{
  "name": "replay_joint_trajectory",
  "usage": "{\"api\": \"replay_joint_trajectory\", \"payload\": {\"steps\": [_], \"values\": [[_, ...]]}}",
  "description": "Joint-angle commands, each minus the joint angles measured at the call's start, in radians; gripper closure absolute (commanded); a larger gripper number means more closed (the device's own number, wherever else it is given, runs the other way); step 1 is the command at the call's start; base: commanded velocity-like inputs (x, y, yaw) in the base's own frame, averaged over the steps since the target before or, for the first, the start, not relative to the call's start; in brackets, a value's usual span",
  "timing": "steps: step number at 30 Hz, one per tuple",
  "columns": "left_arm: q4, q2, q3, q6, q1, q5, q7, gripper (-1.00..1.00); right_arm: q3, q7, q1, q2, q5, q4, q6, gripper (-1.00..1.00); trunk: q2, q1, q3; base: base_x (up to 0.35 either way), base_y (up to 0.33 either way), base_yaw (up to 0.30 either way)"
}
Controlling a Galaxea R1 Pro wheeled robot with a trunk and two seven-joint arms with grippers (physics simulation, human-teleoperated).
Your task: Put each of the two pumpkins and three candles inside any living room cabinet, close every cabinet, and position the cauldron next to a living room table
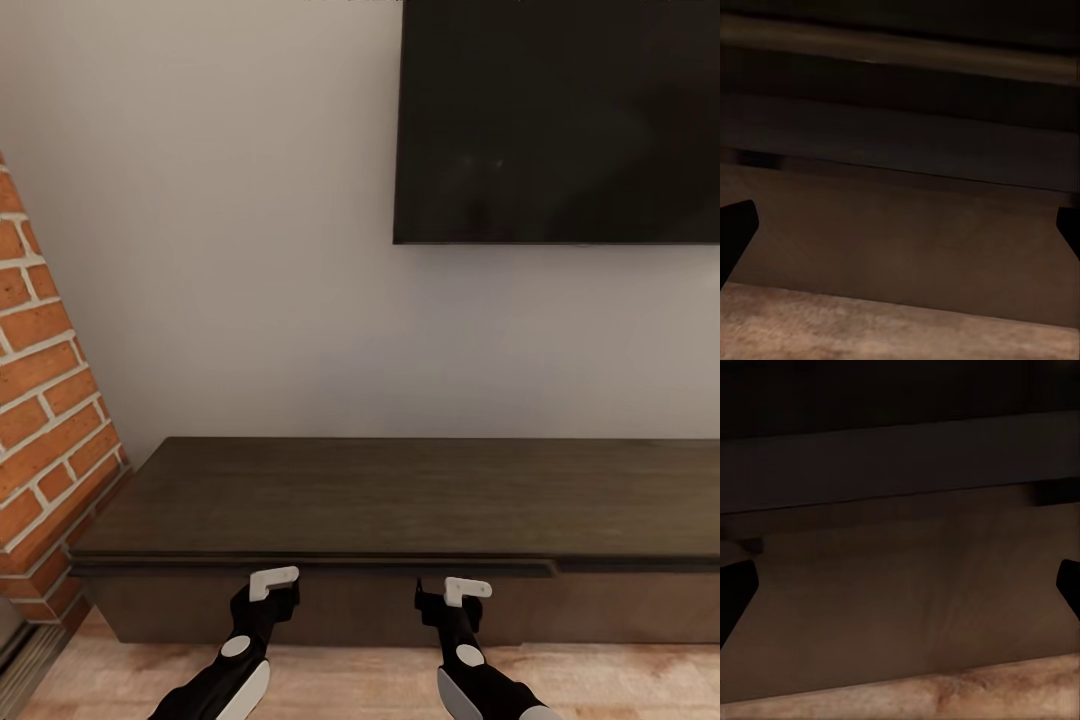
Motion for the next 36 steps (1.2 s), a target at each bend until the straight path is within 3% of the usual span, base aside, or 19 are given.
{"api": "replay_joint_trajectory", "payload": {"steps": [1,15,23,28,32,36], "values": [[-0.001,0.001,-0.008,-0.006,-0.001,0.008,0.008,-1.0,0.009,-0.005,-0.001,0.0,-0.009,0.0,-0.004,-1.0,0.0,0.0,-0.001,-0.078,0.0,0.0],[-0.001,0.002,-0.011,-0.005,-0.001,0.008,0.008,-1.0,0.009,-0.005,-0.001,0.0,-0.009,0.0,0.001,-1.0,0.0,0.0,-0.001,-0.271,0.0,0.0],[-0.011,-0.001,-0.014,0.016,-0.001,0.008,0.007,-1.0,0.007,-0.003,-0.001,-0.002,-0.009,0.0,0.018,-1.0,0.0,0.0,-0.001,-0.062,0.0,0.0],[-0.013,-0.002,-0.001,0.094,0.0,0.019,0.012,-1.0,0.005,0.009,-0.001,-0.004,-0.019,0.0,0.086,-1.0,0.0,0.0,-0.001,-0.004,0.0,0.0],[-0.012,-0.002,0.004,0.177,0.0,0.026,0.012,-1.0,0.005,0.015,-0.001,-0.003,-0.076,0.0,0.124,-1.0,0.0,-0.001,0.007,0.0,0.0,0.0],[-0.01,-0.004,0.004,0.228,0.0,0.029,0.013,-1.0,0.008,0.015,-0.001,-0.002,-0.094,0.0,0.195,-1.0,0.001,-0.003,0.022,0.0,0.0,0.0]]}}
